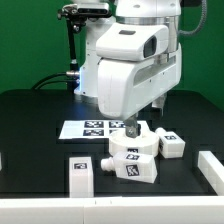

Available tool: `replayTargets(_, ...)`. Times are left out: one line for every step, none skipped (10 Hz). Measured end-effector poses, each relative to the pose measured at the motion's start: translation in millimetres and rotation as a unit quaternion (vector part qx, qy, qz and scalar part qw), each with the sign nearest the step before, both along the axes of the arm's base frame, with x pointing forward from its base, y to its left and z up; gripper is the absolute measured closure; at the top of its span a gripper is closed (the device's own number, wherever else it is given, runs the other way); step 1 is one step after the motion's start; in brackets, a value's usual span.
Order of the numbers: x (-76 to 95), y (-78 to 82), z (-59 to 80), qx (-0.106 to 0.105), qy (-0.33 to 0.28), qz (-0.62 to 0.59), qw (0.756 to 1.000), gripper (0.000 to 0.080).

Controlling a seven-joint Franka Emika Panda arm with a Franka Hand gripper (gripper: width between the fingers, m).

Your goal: Assemble stool

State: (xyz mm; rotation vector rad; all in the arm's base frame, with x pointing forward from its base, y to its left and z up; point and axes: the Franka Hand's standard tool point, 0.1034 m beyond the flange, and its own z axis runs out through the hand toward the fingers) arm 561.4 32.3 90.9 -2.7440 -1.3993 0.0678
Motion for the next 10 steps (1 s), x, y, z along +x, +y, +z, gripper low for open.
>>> replayTargets(0.3, 0.0, 0.0, 0.000, 0.000, 0.002, 1.000, 0.0150)
replayTargets(0.3, 0.0, 0.0, 0.000, 0.000, 0.002, 1.000, 0.0150)
replayTargets(0.3, -0.1, 0.0, 0.000, 0.000, 0.002, 1.000, 0.0150)
replayTargets(0.3, -0.1, 0.0, 0.000, 0.000, 0.003, 1.000, 0.0150)
replayTargets(-0.6, -1.8, -2.3, 0.000, -0.004, -0.001, 1.000, 0.0150)
replayTargets(-7.6, -7.4, -11.9, 0.000, -0.009, -0.003, 1.000, 0.0150)
replayTargets(-18.6, -12.3, -29.4, 0.001, -0.013, 0.003, 1.000, 0.0150)
replayTargets(-27.3, -12.8, -51.5, 0.003, -0.009, 0.012, 1.000, 0.0150)
replayTargets(-26.6, -9.1, -66.5, 0.005, -0.017, 0.017, 1.000, 0.0150)
replayTargets(-26.7, -5.0, -77.0, 0.008, -0.017, 0.019, 1.000, 0.0150)
